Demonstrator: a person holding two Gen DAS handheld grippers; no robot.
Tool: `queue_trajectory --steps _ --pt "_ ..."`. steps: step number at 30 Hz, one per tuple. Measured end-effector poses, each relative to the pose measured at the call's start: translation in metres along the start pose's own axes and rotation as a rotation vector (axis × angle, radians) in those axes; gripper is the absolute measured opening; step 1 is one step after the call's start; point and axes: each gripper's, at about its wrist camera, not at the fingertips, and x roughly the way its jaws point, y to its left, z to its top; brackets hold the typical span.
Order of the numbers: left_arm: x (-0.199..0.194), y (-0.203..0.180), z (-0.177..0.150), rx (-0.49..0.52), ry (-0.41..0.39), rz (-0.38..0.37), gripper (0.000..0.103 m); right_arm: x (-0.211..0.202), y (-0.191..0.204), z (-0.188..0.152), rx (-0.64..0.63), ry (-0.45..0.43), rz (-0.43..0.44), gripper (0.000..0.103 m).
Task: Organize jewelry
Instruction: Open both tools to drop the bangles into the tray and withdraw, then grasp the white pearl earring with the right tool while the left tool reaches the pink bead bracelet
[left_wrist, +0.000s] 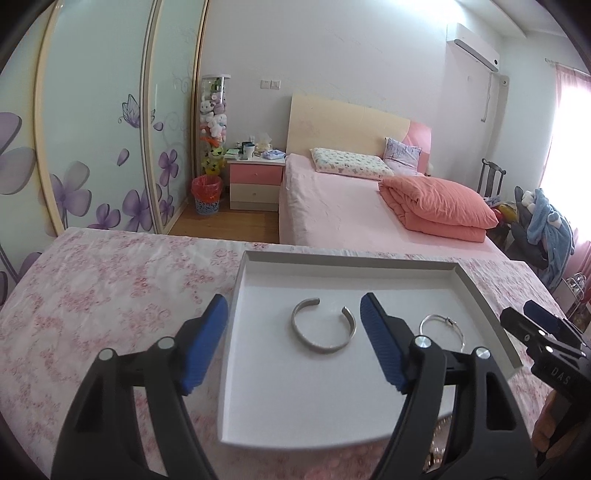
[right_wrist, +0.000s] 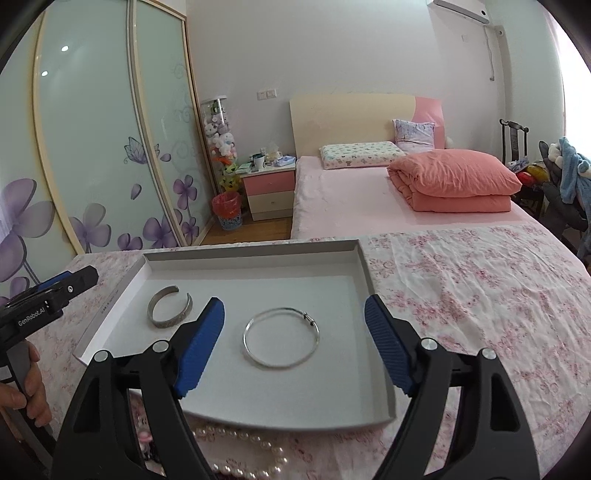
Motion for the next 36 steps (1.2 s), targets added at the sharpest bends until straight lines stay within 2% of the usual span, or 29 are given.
queue_trajectory --steps 6,14,19,25,29,33,36 --pt "-0.023 0.005 -0.015 0.006 0.004 0.001 0.073 -0.017 -0.015 -0.016 0.011 0.010 -0.020 0.078" --pt "-0.051 0.012 -0.049 0.028 0.034 0.007 0.073 -0.035 -0.032 -0.047 0.018 0.077 -0.050 0.076" --pt "-0.057 0.016 -0.072 0.041 0.082 0.007 0.073 -0.040 -0.042 -0.070 0.036 0.164 -0.033 0.067" --pt "-0.060 0.015 -0.087 0.053 0.108 0.000 0.073 -0.045 -0.034 -0.092 -0.006 0.237 0.005 0.056" --pt "-0.057 0.014 -0.092 0.063 0.123 -0.003 0.073 -0.044 -0.030 -0.097 -0.019 0.273 0.015 0.049" --pt "-0.053 0.011 -0.097 0.076 0.136 -0.002 0.073 -0.039 -0.027 -0.101 -0.027 0.313 0.007 0.038" --pt "-0.051 0.011 -0.099 0.076 0.143 -0.001 0.073 -0.039 -0.023 -0.102 -0.052 0.314 -0.008 0.033"
